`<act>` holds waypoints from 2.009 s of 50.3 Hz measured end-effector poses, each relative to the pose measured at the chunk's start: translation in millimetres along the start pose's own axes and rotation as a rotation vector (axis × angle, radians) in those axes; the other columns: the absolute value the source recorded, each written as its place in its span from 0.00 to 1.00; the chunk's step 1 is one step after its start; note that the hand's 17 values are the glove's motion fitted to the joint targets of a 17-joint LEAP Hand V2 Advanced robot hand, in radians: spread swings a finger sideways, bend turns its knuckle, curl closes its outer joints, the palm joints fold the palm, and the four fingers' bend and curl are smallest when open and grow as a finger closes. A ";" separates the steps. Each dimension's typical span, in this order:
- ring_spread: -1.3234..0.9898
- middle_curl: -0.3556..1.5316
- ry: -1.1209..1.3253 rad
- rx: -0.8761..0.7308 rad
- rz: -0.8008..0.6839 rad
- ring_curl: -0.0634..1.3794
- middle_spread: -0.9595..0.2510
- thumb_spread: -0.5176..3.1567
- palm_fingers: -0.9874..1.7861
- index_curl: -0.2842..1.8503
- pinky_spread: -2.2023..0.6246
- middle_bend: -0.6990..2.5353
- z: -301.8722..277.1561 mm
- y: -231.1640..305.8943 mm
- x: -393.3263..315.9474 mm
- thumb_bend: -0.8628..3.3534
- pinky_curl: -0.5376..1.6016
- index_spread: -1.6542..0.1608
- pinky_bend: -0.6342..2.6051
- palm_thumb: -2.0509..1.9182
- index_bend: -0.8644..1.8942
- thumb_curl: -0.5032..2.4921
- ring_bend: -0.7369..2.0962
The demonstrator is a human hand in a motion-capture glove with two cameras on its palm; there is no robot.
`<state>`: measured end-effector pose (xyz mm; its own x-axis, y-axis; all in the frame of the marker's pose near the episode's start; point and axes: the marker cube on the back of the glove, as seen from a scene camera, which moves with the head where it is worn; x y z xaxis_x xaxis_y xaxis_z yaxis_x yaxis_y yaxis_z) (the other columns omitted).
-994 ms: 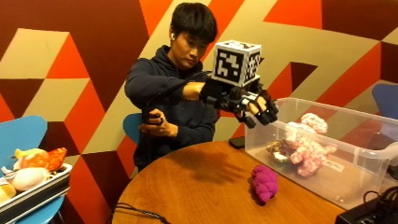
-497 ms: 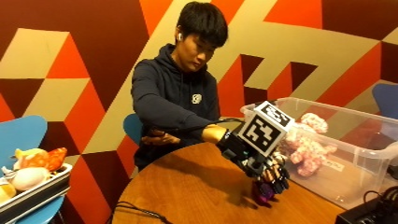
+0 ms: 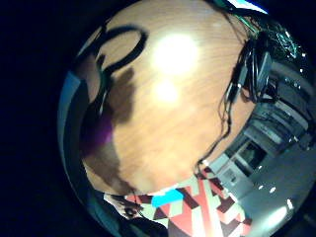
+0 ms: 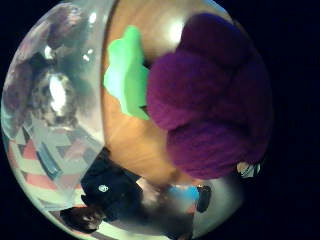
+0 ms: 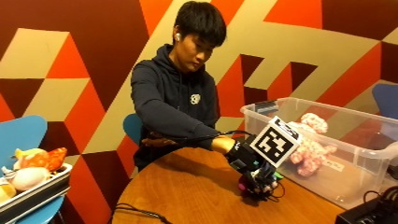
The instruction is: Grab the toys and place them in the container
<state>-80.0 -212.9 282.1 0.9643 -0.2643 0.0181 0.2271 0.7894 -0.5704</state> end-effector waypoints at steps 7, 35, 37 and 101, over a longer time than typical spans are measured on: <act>0.39 0.56 0.007 0.055 -0.011 0.48 0.57 0.40 0.73 0.39 0.65 0.38 2.6 -3.2 -3.8 0.24 0.45 0.78 0.44 0.75 0.47 0.45 0.60; 0.35 0.78 -0.218 0.429 0.026 0.66 0.44 0.26 0.62 0.57 0.60 0.50 -93.3 77.9 0.7 0.22 0.56 0.78 0.50 0.72 0.63 0.54 0.71; 0.35 0.79 -0.246 0.461 0.029 0.67 0.44 0.26 0.62 0.58 0.60 0.51 -109.8 88.2 1.5 0.22 0.56 0.78 0.50 0.72 0.64 0.54 0.72; 0.48 0.58 -0.142 0.625 -0.157 0.44 0.70 0.48 0.36 0.41 0.76 0.28 -156.6 190.0 -71.1 0.20 0.46 0.80 0.45 0.56 0.38 0.35 0.42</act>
<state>-126.8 -130.9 43.8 0.9120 -0.3609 0.1952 0.3620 0.9317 0.0315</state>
